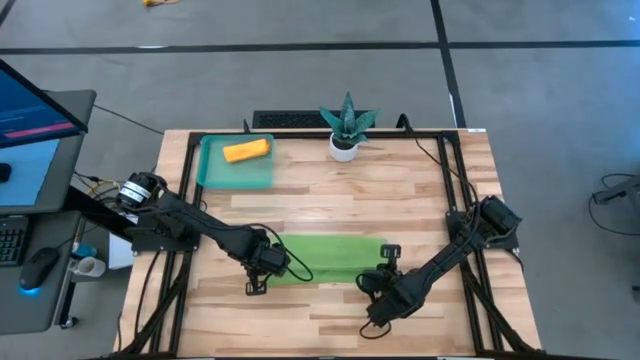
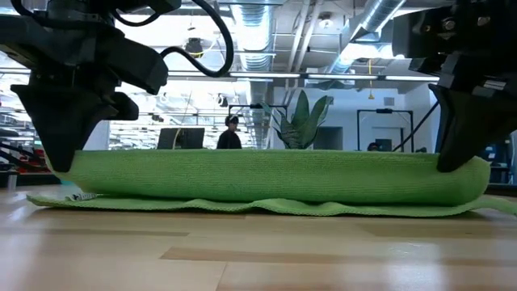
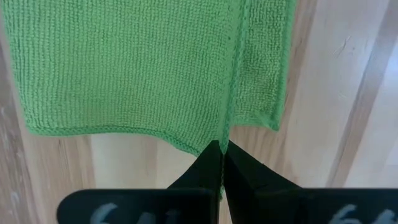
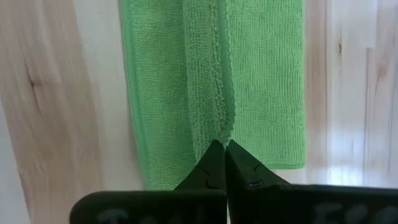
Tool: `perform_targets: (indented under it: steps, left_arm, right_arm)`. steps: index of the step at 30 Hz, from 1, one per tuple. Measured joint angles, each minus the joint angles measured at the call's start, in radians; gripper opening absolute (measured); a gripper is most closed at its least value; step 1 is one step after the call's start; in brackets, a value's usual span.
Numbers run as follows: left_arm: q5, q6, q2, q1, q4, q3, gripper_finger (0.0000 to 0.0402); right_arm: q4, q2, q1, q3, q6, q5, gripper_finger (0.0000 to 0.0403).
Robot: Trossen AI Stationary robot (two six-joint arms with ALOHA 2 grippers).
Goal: Roll microfiber towels into tight, uniform cylinder then place into a basket
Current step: Fold the light green microfiber cloth
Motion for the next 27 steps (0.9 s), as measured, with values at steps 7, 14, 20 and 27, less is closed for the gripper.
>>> perform_targets:
  steps: [7, 14, 20, 27]
  left_arm:
    - [0.0, 0.03, 0.0, 0.0, -0.001, 0.0, 0.0016]
    - [0.008, 0.026, 0.0, 0.0, 0.0, 0.0, 0.0052]
    - [0.018, 0.028, 0.0, 0.0, 0.0, 0.0, 0.0072]
    - [0.018, 0.028, 0.0, 0.001, 0.002, 0.0, 0.0078]
  right_arm:
    - [-0.001, 0.0, 0.0, 0.0, 0.0, 0.0, 0.0025]
    - [0.0, 0.0, 0.007, 0.0, -0.006, 0.0, 0.0056]
    - [0.007, 0.0, 0.012, 0.0, -0.006, -0.058, 0.0094]
    - [-0.023, 0.0, 0.012, 0.009, 0.012, -0.183, 0.017]
